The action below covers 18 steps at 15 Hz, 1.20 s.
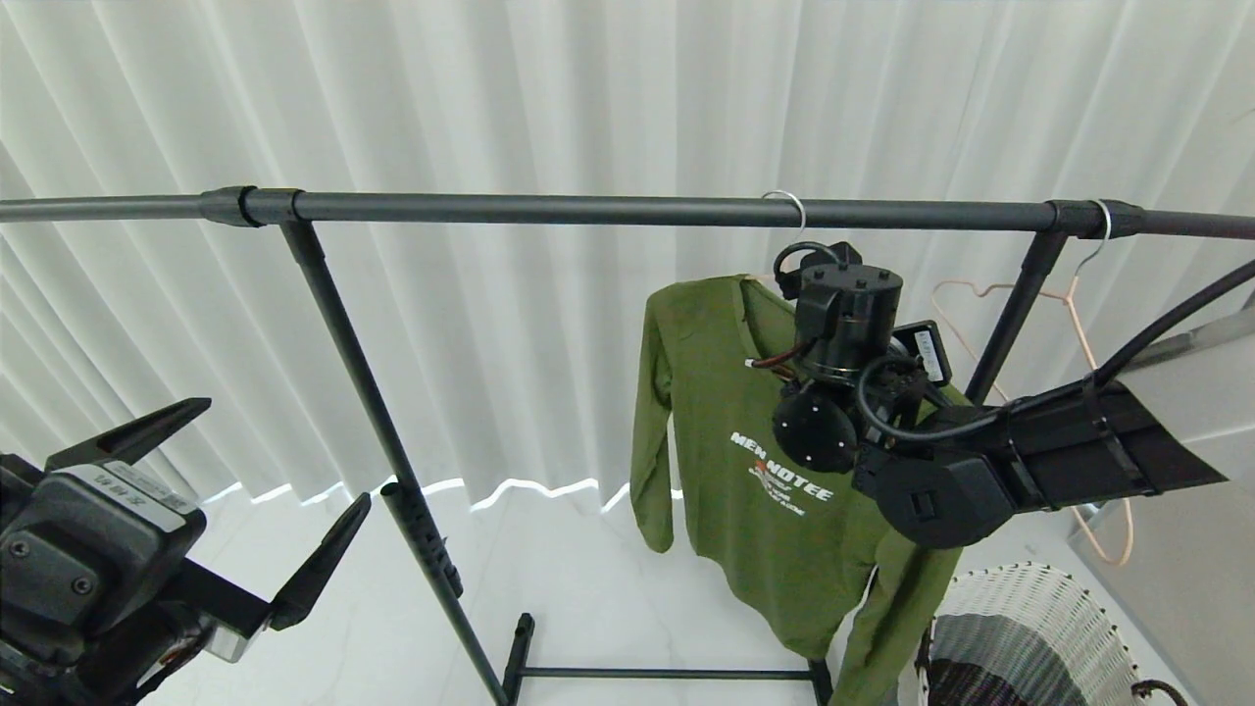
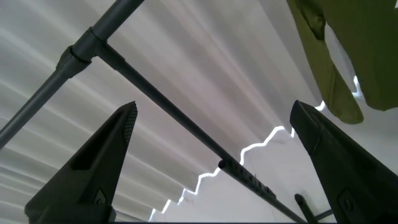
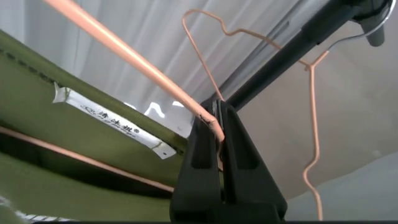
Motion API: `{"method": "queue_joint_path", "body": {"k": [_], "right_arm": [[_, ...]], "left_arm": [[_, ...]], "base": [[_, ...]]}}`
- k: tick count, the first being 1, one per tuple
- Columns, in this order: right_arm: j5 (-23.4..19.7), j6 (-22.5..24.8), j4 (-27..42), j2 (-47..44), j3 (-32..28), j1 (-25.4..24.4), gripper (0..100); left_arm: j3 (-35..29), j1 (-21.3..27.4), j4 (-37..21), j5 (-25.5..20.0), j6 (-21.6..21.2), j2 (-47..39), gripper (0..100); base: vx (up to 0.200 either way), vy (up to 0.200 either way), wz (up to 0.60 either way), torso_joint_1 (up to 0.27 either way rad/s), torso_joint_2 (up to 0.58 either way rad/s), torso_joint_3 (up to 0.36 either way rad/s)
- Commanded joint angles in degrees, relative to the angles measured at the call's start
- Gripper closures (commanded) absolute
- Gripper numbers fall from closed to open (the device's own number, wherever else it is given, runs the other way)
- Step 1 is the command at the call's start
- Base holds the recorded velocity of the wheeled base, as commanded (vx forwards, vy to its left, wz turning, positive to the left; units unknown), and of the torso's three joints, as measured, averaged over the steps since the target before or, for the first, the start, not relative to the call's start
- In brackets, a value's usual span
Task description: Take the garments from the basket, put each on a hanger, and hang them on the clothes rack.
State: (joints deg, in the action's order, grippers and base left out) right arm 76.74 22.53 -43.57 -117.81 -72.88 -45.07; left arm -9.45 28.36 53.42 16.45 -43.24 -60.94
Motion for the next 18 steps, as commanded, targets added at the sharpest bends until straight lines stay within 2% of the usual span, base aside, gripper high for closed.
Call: {"method": "queue_joint_path", "body": {"k": [1, 2, 3, 6, 10, 12, 13, 14, 18], "right_arm": [[0.0, 0.1, -0.1, -0.1, -0.1, -0.2, 100], [0.0, 0.1, -0.1, 0.0, -0.1, -0.2, 100], [0.0, 0.1, -0.1, 0.2, -0.1, -0.4, 0], [-1.1, -0.2, -1.3, 2.1, 1.6, -2.3, 0], [-4.6, -0.2, -1.8, 5.0, 4.6, -4.4, 0], [-11.3, -0.8, -2.0, 6.1, 5.7, -5.6, 0], [-16.9, -2.7, -2.2, 6.6, 6.1, -7.2, 0], [-20.6, -3.1, -2.2, 7.4, 6.8, -8.2, 0], [-32.3, -3.3, -2.2, 11.3, 11.9, -8.9, 0]], "left_arm": [[0.0, 0.0, 0.0, 0.1, 0.0, 0.2, 0], [0.0, -0.1, 0.0, 0.1, 0.0, 0.5, 0], [0.0, 0.0, 0.0, 0.1, 0.0, 0.6, 0], [0.0, -0.1, 0.0, 0.1, 0.1, 0.3, 0], [0.2, -0.1, 0.0, 0.1, 0.2, 0.5, 0], [0.2, -0.1, 0.0, 0.1, 0.2, 0.4, 0], [0.0, -0.1, 0.0, 0.0, 0.1, 0.4, 0], [0.0, -0.1, 0.0, 0.1, 0.2, 0.4, 0], [0.1, -0.1, 0.0, 0.1, 0.1, 0.6, 0]], "base": [[0.000, 0.000, 0.00, 0.000, 0.00, 0.000], [0.000, 0.000, 0.00, 0.000, 0.00, 0.000], [0.000, 0.000, 0.00, 0.000, 0.00, 0.000], [0.000, 0.000, 0.00, 0.000, 0.00, 0.000], [0.000, 0.000, 0.00, 0.000, 0.00, 0.000], [0.000, 0.000, 0.00, 0.000, 0.00, 0.000], [0.000, 0.000, 0.00, 0.000, 0.00, 0.000], [0.000, 0.000, 0.00, 0.000, 0.00, 0.000], [0.000, 0.000, 0.00, 0.000, 0.00, 0.000]]}}
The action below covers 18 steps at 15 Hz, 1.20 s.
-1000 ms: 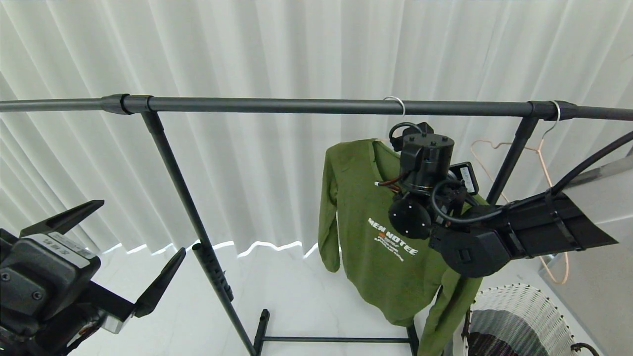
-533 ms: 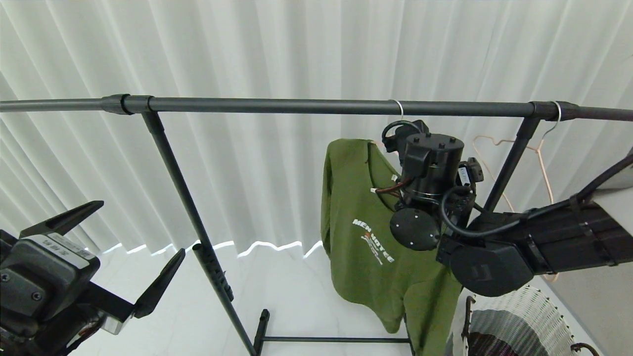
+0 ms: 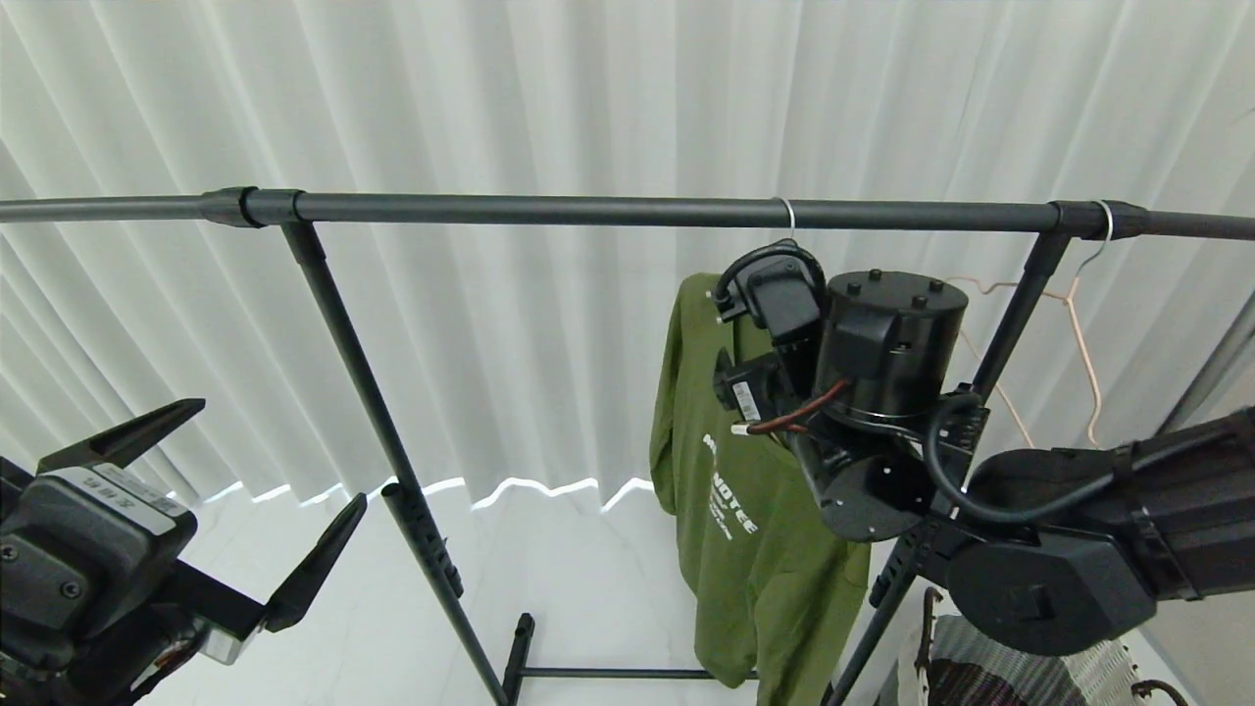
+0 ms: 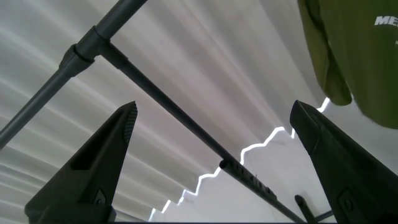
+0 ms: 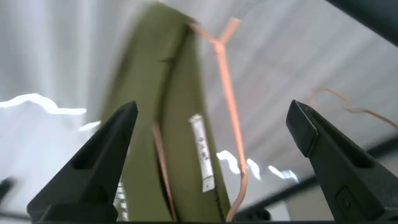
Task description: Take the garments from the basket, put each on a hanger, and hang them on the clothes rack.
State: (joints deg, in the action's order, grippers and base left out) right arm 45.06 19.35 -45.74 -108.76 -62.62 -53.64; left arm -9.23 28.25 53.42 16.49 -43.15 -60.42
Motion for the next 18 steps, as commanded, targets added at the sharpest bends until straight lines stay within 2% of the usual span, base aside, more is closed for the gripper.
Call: {"method": "queue_joint_path", "body": {"k": [1, 4, 5, 6, 7, 11, 15, 18], "right_arm": [[-2.9, -0.4, -0.2, 3.7, 3.7, -0.3, 0], [-12.4, -2.4, -1.8, 9.2, 10.7, -0.6, 0], [-19.1, -2.4, -3.0, 13.1, 14.8, -0.6, 0], [-22.9, -2.3, -3.1, 15.9, 17.4, -0.4, 0], [-24.6, -2.3, -3.1, 18.1, 19.7, -0.2, 0], [-24.7, -2.4, -3.1, 23.9, 26.6, 3.9, 0], [-24.7, -2.8, -3.1, 26.4, 27.0, 9.8, 0], [-24.3, 0.3, -3.1, 26.6, 29.1, 18.2, 0]], "left_arm": [[-0.1, 0.0, 0.0, 0.0, 0.0, 0.0, 0], [-0.2, 0.0, 0.1, -0.1, 0.1, 0.0, 0], [-0.1, 0.0, 0.1, -0.1, 0.2, 0.1, 0], [0.1, 0.0, 0.1, -0.1, 0.3, 0.1, 0], [0.4, 0.0, 0.1, -0.1, 0.2, 0.2, 0], [0.8, -0.4, -0.1, 0.1, 0.0, 0.3, 0], [0.9, -3.5, -0.1, 0.3, -0.1, 0.1, 0], [1.0, -5.5, -0.1, 0.6, 0.0, 0.2, 0]], "base": [[0.000, 0.000, 0.00, 0.000, 0.00, 0.000], [0.000, 0.000, 0.00, 0.000, 0.00, 0.000], [0.000, 0.000, 0.00, 0.000, 0.00, 0.000], [0.000, 0.000, 0.00, 0.000, 0.00, 0.000], [0.000, 0.000, 0.00, 0.000, 0.00, 0.000], [0.000, 0.000, 0.00, 0.000, 0.00, 0.000], [0.000, 0.000, 0.00, 0.000, 0.00, 0.000], [-0.200, 0.000, 0.00, 0.006, 0.00, 0.001]]}}
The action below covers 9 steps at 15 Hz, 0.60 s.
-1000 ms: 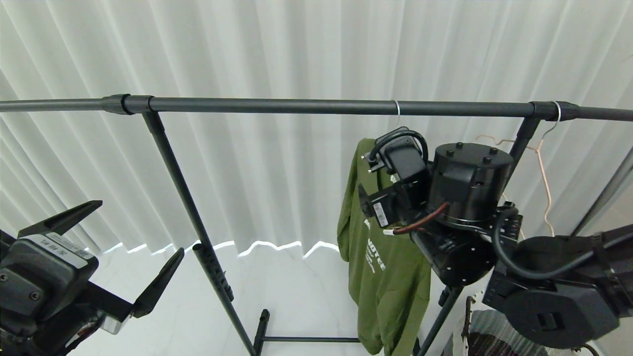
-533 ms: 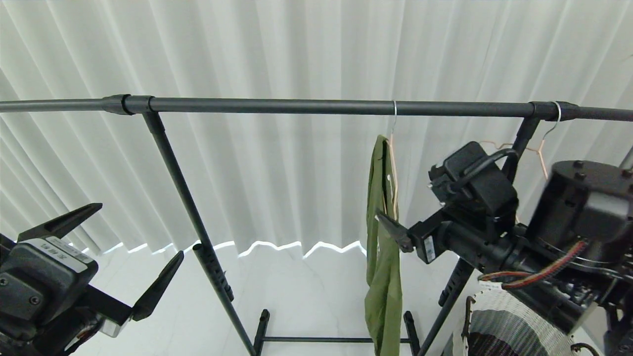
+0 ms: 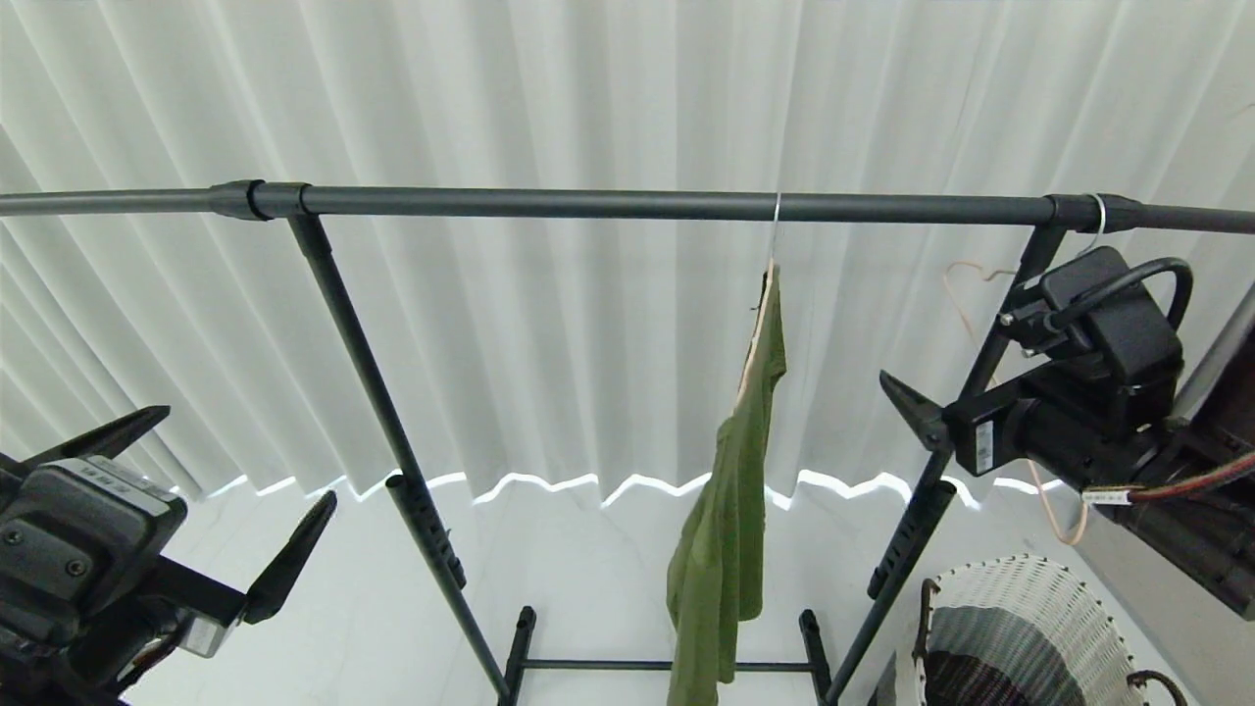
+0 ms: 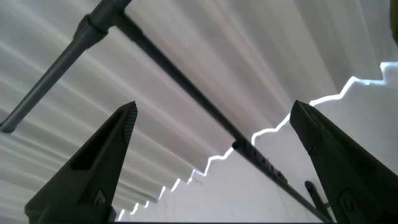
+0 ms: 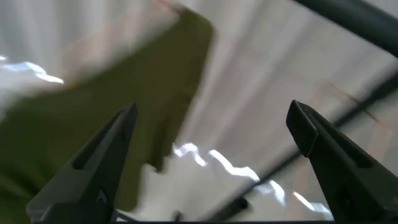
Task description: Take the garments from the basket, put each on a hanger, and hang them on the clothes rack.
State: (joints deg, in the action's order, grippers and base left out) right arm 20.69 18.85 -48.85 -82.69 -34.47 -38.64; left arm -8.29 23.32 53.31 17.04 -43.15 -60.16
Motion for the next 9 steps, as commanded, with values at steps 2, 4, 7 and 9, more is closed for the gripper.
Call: {"method": "queue_joint_path", "body": {"k": [2, 4, 7, 9], "right_arm": [[0.8, 1.5, 0.1, 0.5, 1.5, 7.5, 0], [1.0, 2.2, 0.2, 1.1, 2.7, 9.7, 0], [0.9, 4.4, 0.2, 2.5, 6.3, 13.5, 0], [0.7, 5.1, 0.2, 3.4, 8.3, 16.8, 0]], "left_arm": [[0.3, -0.6, 0.0, 0.0, 0.0, -0.2, 0], [0.9, -0.6, 0.0, 0.0, 0.2, -0.3, 0], [1.2, -0.6, 0.0, 0.0, 0.2, 0.0, 0], [1.3, -0.6, 0.0, -0.1, 0.4, 0.0, 0]], "base": [[-0.200, 0.000, 0.00, -0.002, 0.00, 0.005], [-0.200, 0.000, 0.00, -0.005, 0.00, 0.005], [-0.200, 0.000, 0.00, 0.001, 0.00, -0.001], [-0.200, 0.000, 0.00, 0.000, 0.00, 0.005]]}}
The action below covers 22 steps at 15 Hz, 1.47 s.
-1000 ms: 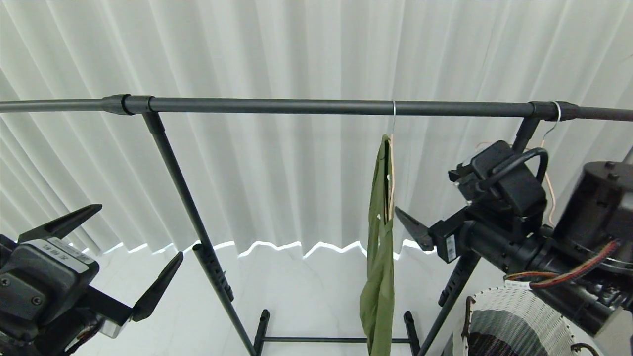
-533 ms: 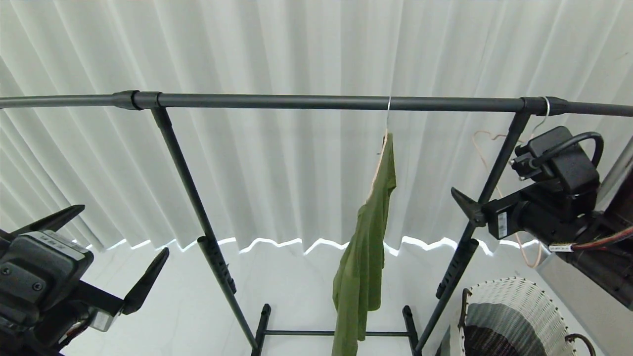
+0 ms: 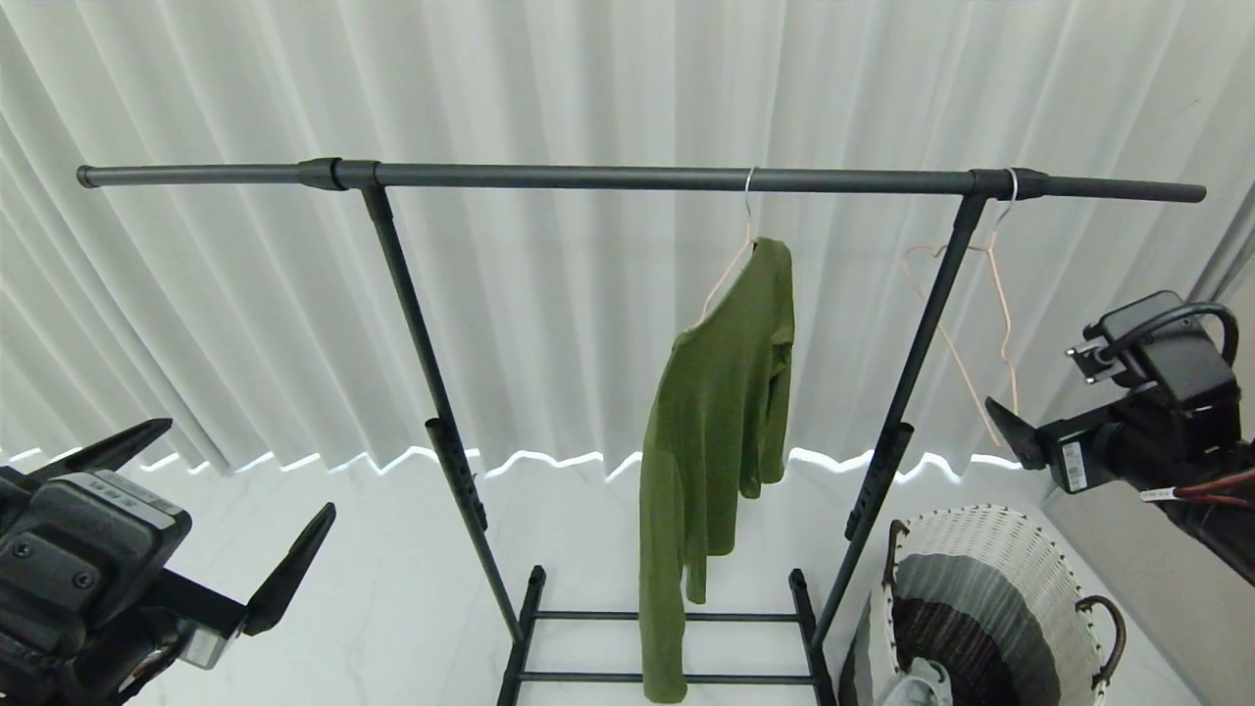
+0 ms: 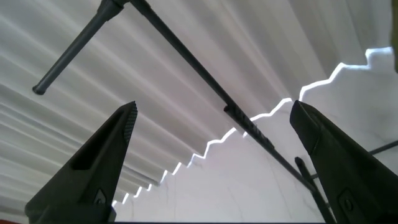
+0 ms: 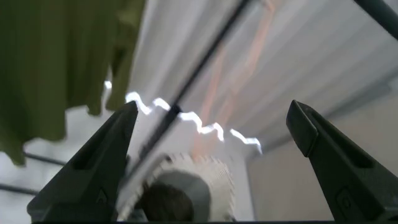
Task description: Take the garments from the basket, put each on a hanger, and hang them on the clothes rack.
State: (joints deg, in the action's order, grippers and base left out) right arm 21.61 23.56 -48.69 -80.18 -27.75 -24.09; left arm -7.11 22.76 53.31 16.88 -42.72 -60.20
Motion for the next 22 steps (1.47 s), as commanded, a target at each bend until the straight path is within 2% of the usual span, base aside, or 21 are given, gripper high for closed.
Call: {"method": "queue_joint_path", "body": {"k": [1, 2, 4, 5, 6, 7, 10, 12, 14, 16, 19, 22], "right_arm": [[-0.7, 0.6, -0.1, 1.6, 2.2, 3.5, 0], [-1.9, 0.5, 0.0, 2.2, 2.9, 4.8, 0], [-8.3, 0.6, 0.0, 3.6, 3.5, 6.8, 0], [-15.6, 1.1, -0.1, 3.9, 3.3, 8.7, 0], [-20.2, 2.1, 0.0, 3.8, 3.0, 9.4, 0], [-21.8, 2.2, 0.0, 3.3, 3.0, 9.5, 0], [-20.2, -1.0, -0.2, 0.6, 3.5, 10.9, 0], [-17.1, 0.3, -0.2, -0.2, 3.4, 14.9, 0], [-17.0, 1.9, -0.2, -0.2, 3.8, 17.1, 0], [-16.9, 1.9, -0.2, -0.1, 4.3, 17.2, 0], [-15.2, 2.0, -0.3, 0.5, 5.3, 17.4, 0], [-14.3, 2.1, -0.2, 1.6, 6.7, 18.2, 0]], "left_arm": [[0.2, 0.0, 0.0, -0.3, 0.3, 0.1, 0], [0.2, 0.0, 0.0, -0.4, 0.3, 0.2, 0], [0.2, 0.1, 0.0, -0.4, 0.3, 0.2, 0], [0.1, 0.1, 0.0, -0.4, 0.3, 0.3, 0], [0.1, 0.1, 0.0, -0.4, 0.3, 0.8, 0], [0.2, 0.1, 0.0, -0.4, 0.3, 1.0, 0], [0.0, 0.0, 0.0, -0.4, 0.3, 1.0, 0], [-0.2, 0.0, 0.0, -0.4, 0.2, 0.9, 0], [-0.2, 0.0, 0.0, -0.4, 0.1, 1.0, 0], [-0.3, -0.1, 0.0, -0.2, 0.3, 1.0, 0], [0.0, -4.3, 0.0, -0.1, 6.5, 0.3, 0], [1.5, -7.3, 0.0, -0.1, 10.7, 0.3, 0]], "base": [[-0.200, 0.000, 0.00, -0.002, 0.00, 0.007], [0.000, 0.000, 0.00, 0.000, 0.00, 0.000], [0.000, 0.000, 0.00, 0.000, 0.00, 0.000], [0.000, 0.000, 0.00, 0.000, 0.00, 0.000], [0.000, 0.000, 0.00, 0.000, 0.00, 0.000], [0.000, 0.000, 0.00, 0.000, 0.00, 0.000], [0.000, 0.000, 0.00, 0.000, 0.00, 0.000], [0.000, 0.000, 0.00, 0.000, 0.00, 0.000], [0.000, 0.000, 0.00, 0.000, 0.00, 0.000], [0.000, 0.000, 0.00, 0.000, 0.00, 0.000], [0.000, 0.000, 0.00, 0.000, 0.00, 0.000], [0.000, 0.000, 0.00, 0.000, 0.00, 0.000]]}}
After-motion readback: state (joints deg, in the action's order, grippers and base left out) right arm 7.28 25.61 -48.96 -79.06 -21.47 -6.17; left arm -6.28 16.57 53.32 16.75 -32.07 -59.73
